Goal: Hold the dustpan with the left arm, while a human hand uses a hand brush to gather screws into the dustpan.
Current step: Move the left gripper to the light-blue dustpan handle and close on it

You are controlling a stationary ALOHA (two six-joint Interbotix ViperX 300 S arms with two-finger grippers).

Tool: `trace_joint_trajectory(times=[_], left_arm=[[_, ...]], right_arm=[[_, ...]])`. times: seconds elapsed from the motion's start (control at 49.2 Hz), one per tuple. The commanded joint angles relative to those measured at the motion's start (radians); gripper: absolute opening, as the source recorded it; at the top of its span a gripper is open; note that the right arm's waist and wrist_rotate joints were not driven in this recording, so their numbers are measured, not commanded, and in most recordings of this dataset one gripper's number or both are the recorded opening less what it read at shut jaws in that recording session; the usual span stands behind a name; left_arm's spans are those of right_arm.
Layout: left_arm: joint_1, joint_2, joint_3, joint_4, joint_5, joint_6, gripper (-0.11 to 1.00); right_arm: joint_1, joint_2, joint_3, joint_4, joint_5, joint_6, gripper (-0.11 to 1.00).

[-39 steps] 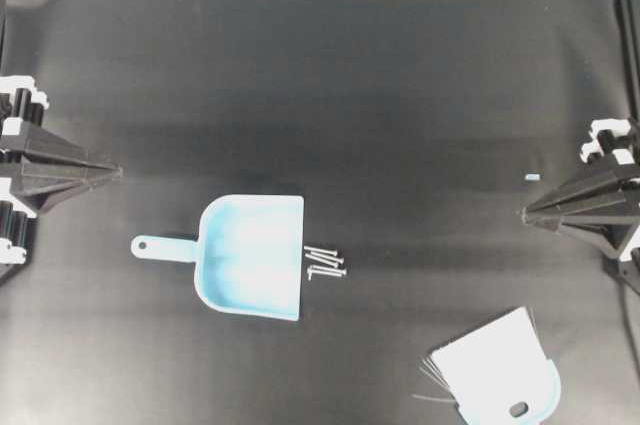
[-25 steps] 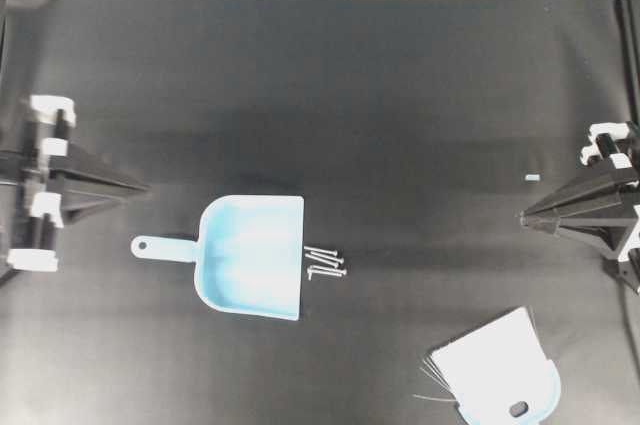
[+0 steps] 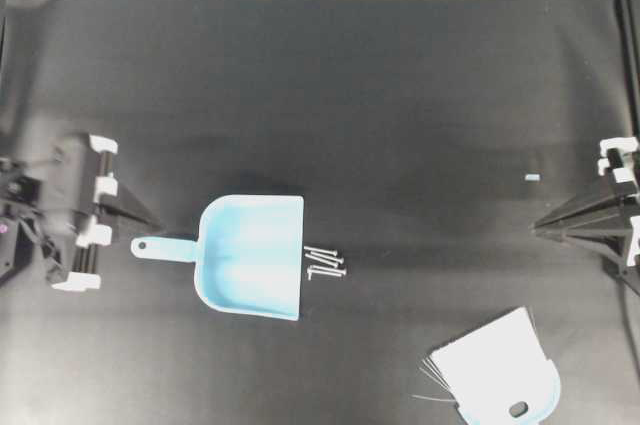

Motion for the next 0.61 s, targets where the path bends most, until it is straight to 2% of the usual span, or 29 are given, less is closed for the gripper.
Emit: trace_joint_trajectory(times=[0.0,0.102,0.142,0.244,0.366,0.447,0.488,0.59], left_arm=[[0.000,0.046,-0.031,0.002,0.003,0.000,0.00],[-0.006,0.097,-0.040,0.003,-0.003,0.002,0.01],[-0.006,0.112,-0.041,0.003,-0.012,0.003,0.05],[-0.006,0.147,-0.020,0.003,-0.083,0.005,0.31],[-0.002,0.181,0.046,0.003,-0.249,0.003,0.68],[0.012,0.212,0.064,0.003,-0.318,-0.002,0.86],[0.017,0.230,0.051,0.003,-0.311,0.002,0.90],[0.020,0.265,0.002,0.003,-0.247,-0.003,0.88]], right_arm=[[0.000,-0.031,0.023,0.000,0.002,0.000,0.00],[0.000,-0.063,0.046,0.006,0.012,0.000,0.00],[0.000,-0.075,0.055,0.006,0.023,0.000,0.00],[0.000,-0.107,0.080,0.006,0.037,0.002,0.00],[0.000,-0.153,0.094,0.006,0.046,0.002,0.00],[0.000,-0.184,0.106,0.006,0.066,0.002,0.00],[0.000,-0.199,0.107,0.006,0.083,0.000,0.00],[0.000,-0.232,0.107,0.006,0.130,0.000,0.00]])
